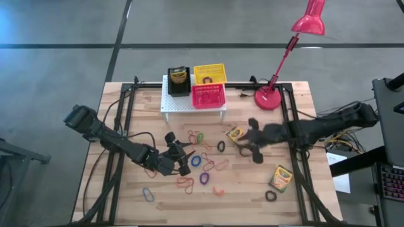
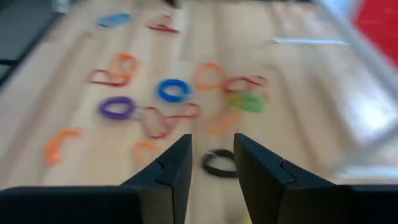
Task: Pick & Place Office Desk Supplies
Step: Put the black spring keychain into the yellow bin on the shelf
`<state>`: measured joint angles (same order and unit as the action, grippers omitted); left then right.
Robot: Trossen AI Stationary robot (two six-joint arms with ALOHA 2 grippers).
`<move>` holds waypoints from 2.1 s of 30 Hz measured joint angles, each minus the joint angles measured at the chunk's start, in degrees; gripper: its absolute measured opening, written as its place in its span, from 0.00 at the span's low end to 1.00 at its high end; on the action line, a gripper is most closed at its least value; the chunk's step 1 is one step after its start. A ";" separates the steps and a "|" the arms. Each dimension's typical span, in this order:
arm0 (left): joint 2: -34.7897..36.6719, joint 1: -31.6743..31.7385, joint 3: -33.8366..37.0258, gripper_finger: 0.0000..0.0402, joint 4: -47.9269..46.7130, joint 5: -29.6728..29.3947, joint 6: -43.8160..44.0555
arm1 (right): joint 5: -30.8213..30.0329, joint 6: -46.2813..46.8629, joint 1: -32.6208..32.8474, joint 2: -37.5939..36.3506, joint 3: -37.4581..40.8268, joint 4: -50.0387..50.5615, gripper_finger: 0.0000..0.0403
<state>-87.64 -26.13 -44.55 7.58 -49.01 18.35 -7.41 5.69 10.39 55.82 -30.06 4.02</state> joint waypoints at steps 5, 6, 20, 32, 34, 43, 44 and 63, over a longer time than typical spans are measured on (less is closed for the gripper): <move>0.00 0.00 0.02 0.41 0.19 0.19 0.15 | -1.95 4.01 4.54 0.74 6.30 -8.14 0.25; 0.00 0.00 0.02 0.41 0.19 0.18 0.15 | -1.98 5.28 4.80 1.02 7.01 -8.14 0.24; 0.00 0.55 0.00 0.41 0.42 1.13 0.17 | -3.35 13.86 -3.35 3.03 5.44 4.74 0.40; -2.67 3.41 0.02 0.41 6.29 7.67 -0.33 | 2.92 1.89 -6.89 16.20 3.52 -8.38 0.66; -4.09 3.63 0.02 0.41 7.44 7.69 -0.33 | 2.86 -1.12 -6.68 20.37 2.42 -11.48 0.66; -8.73 3.88 -0.12 0.41 10.65 9.23 -0.31 | 4.59 -11.91 -6.69 36.35 -8.48 -9.99 0.54; -8.80 3.89 -0.12 0.41 10.66 9.24 -0.31 | 5.00 -12.40 -6.67 37.67 -9.68 -8.24 0.52; -8.79 4.00 -0.12 0.41 11.05 9.46 -0.31 | 14.68 -15.39 -6.77 39.12 -18.41 7.93 0.05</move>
<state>-96.42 -22.13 -44.66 18.63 -39.55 18.04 7.28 -9.69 3.62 94.94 -48.47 11.95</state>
